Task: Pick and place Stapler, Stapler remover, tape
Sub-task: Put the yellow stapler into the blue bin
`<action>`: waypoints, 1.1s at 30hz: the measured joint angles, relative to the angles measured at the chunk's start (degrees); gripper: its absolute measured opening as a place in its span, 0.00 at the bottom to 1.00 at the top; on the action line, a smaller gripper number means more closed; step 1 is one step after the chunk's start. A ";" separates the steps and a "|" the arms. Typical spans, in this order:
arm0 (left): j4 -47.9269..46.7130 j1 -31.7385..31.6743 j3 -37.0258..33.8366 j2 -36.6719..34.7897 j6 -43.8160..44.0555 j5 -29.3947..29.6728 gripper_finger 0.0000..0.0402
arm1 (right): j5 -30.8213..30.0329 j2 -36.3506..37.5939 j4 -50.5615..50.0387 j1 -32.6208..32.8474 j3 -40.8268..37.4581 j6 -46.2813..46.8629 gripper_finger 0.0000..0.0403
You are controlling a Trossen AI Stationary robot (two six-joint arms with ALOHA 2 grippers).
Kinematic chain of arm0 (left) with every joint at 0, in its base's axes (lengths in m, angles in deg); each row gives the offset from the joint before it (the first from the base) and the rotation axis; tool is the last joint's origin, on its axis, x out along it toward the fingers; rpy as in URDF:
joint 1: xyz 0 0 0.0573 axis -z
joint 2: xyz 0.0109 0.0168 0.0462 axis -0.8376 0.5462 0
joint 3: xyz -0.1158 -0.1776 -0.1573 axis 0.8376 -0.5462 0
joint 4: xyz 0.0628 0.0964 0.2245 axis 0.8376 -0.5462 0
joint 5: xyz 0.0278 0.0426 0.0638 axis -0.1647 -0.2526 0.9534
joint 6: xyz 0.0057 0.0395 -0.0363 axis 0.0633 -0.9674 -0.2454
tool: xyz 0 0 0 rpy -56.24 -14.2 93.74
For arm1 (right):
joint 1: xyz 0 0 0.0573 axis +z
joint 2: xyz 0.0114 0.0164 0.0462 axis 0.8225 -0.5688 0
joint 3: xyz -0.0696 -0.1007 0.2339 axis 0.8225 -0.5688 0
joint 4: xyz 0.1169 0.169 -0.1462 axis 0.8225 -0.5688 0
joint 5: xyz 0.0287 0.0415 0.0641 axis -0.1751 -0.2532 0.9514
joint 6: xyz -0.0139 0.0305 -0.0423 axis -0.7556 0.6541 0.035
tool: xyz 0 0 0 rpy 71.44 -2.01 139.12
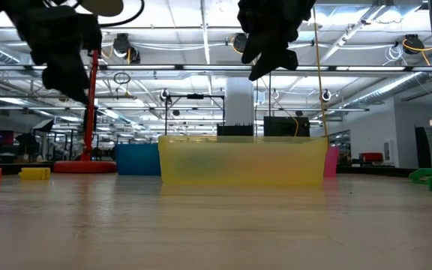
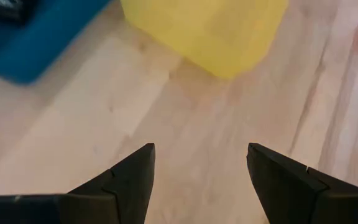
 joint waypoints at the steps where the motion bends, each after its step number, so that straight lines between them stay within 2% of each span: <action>1: -0.53 1.66 -0.24 -0.11 1.47 0.63 0.64 | 0.00 0.00 0.04 0.00 0.00 0.38 0.49; 11: -2.89 16.04 -0.38 1.71 13.73 6.91 0.64 | -0.02 0.00 -0.23 1.12 0.00 0.98 0.49; 20: -4.75 26.60 -0.38 9.05 21.40 9.90 0.63 | -0.03 0.00 -0.28 3.75 0.00 0.95 0.49; 27: -18.87 25.48 -0.38 12.75 22.11 17.12 0.63 | -0.04 0.00 -0.28 4.50 0.00 0.43 0.49; 33: -21.94 19.87 -0.38 12.75 14.16 18.67 0.63 | -0.06 0.00 -0.28 4.48 0.00 -1.74 0.49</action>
